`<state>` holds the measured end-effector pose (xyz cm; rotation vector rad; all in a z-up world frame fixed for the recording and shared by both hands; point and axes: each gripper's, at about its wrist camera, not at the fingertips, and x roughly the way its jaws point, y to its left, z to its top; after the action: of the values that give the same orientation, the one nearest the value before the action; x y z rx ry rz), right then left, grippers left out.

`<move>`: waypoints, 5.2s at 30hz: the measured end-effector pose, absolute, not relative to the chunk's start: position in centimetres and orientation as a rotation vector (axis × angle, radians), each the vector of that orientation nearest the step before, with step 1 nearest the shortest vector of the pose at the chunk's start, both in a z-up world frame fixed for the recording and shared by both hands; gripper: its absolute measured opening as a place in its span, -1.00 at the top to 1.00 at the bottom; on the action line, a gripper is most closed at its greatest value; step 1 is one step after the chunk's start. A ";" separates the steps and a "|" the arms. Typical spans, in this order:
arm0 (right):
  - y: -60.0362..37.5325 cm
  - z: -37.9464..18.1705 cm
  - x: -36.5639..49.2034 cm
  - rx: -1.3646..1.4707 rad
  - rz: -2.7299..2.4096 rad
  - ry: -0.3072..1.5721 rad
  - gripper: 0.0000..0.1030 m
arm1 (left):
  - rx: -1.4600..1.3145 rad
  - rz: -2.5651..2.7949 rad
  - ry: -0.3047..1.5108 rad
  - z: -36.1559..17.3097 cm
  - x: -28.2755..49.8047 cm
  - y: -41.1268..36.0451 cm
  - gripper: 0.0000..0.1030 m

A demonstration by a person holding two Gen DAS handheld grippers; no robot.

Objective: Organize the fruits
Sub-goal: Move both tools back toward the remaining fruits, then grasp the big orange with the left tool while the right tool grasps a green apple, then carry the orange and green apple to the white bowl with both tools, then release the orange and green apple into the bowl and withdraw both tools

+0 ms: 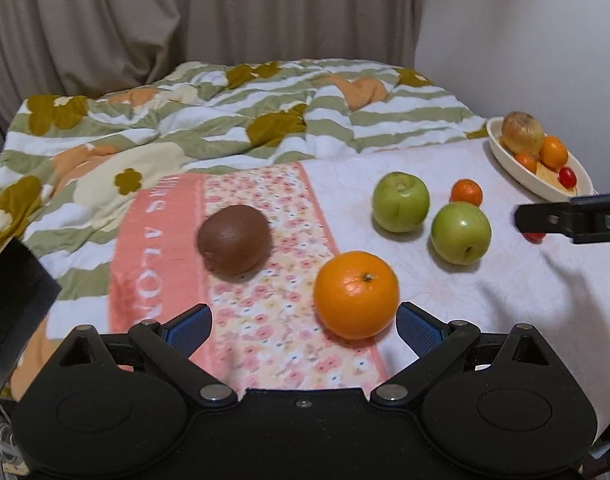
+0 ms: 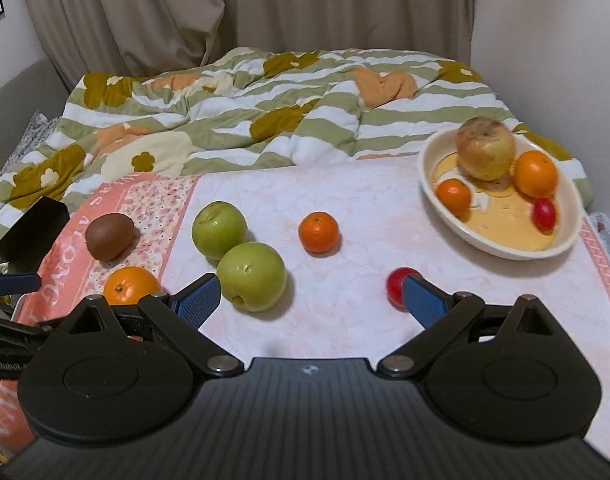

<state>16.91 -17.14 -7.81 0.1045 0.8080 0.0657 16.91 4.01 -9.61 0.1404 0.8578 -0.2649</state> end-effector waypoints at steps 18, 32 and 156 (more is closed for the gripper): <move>-14.9 -11.0 21.4 0.078 0.203 0.909 -1.00 | 0.171 -0.310 0.919 -12.6 19.7 0.1 -0.24; -14.1 -11.8 22.6 0.065 0.262 0.936 -0.70 | 0.127 -0.267 0.933 -12.4 18.8 1.4 -0.23; -42.8 -6.2 25.1 0.096 0.176 0.809 -0.40 | 0.171 -0.330 0.839 -7.4 21.7 -25.7 -0.89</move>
<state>25.08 -42.82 -6.22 0.0965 0.8095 0.1756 21.66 -25.65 -7.40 0.1708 0.8393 -0.3300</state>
